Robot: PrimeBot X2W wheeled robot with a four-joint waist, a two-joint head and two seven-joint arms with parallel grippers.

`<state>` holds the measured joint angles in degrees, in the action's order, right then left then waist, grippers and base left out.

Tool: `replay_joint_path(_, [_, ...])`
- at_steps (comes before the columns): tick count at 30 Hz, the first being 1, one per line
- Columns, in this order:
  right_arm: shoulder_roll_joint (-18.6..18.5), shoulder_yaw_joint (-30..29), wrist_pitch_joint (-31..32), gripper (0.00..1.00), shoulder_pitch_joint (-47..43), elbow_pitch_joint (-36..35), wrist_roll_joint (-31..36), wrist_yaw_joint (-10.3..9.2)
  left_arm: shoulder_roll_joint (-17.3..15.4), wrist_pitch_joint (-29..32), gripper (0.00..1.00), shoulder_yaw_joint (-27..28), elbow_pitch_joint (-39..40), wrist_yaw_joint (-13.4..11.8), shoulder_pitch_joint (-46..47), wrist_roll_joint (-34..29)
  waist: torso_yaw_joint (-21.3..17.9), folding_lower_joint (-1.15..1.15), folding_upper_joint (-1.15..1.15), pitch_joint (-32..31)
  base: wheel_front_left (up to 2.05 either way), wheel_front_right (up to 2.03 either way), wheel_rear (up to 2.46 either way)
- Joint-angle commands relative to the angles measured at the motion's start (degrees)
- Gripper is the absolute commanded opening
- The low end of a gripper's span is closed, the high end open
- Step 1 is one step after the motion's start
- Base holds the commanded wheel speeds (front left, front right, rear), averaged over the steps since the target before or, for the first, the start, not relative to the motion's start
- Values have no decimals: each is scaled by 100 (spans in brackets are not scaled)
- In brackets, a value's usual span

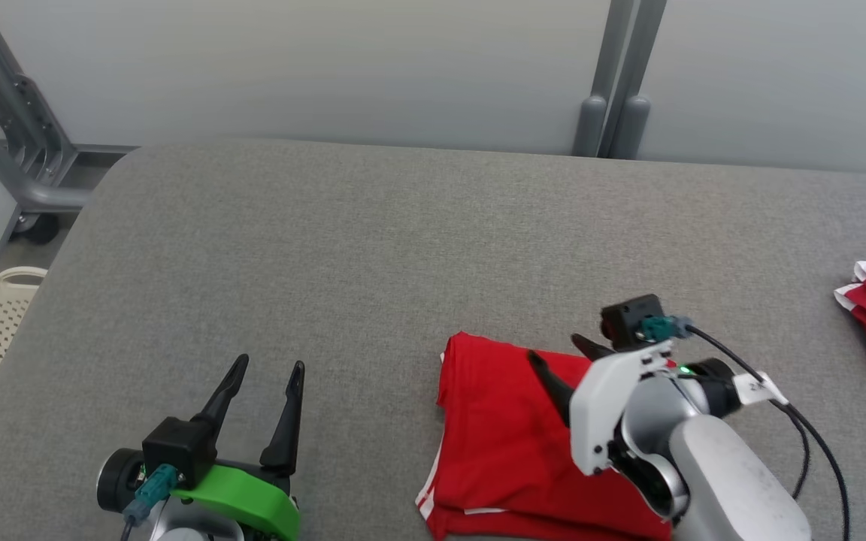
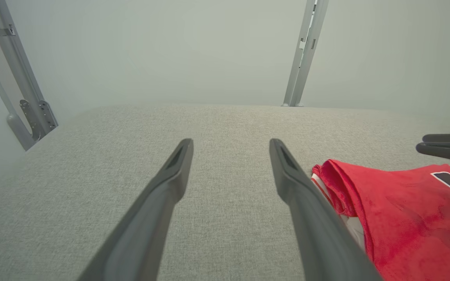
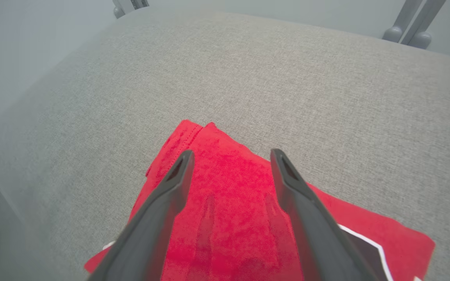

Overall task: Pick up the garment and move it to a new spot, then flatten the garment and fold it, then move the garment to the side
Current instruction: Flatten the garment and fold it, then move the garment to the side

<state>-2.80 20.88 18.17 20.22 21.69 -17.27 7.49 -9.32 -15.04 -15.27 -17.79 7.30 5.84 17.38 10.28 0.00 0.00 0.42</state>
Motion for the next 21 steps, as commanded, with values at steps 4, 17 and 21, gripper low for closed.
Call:
replay_joint_path(4, [-15,-970,344,100,-872,-757,292,-2,37,-17,100,106,30,-26,-98,-76,-243,0,0,-122,0,0,0])
replay_joint_path(17, [-17,-2024,523,100,-2038,-1347,212,-2,-30,-17,100,61,-1,0,71,-135,-512,0,0,139,0,0,0])
replay_joint_path(21, [-16,-2060,419,100,-1904,-1111,112,-2,-53,-17,100,4,9,6,118,-143,-463,0,0,230,0,0,0])
